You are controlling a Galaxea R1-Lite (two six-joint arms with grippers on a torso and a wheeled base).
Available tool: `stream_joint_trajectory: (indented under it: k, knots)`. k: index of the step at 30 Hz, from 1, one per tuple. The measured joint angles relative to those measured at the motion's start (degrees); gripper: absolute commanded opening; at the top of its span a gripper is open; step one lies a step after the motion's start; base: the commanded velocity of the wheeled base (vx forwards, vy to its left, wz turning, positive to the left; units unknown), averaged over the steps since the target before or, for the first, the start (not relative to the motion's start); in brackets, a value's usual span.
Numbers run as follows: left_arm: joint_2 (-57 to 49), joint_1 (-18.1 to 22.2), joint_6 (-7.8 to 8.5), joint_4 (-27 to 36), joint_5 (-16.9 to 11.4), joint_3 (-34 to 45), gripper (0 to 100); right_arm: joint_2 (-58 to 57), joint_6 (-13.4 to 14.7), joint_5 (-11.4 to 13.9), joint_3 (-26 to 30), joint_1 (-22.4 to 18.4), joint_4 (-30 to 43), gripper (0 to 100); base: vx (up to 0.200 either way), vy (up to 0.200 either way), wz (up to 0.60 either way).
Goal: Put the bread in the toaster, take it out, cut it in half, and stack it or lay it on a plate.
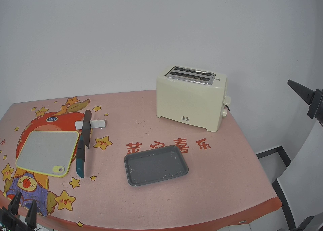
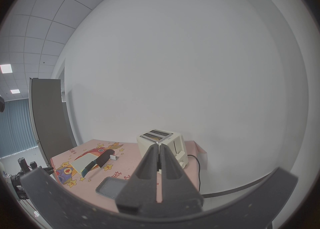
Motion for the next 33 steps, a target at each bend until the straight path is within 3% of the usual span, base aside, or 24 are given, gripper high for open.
stream_joint_trajectory:
  k: [33]
  knots:
    - [0.0,0.0,0.05,0.1,0.2,0.0,100,11.8,-0.1,-0.5,5.1,-1.1,-0.1,0,0.000,0.000,0.00]
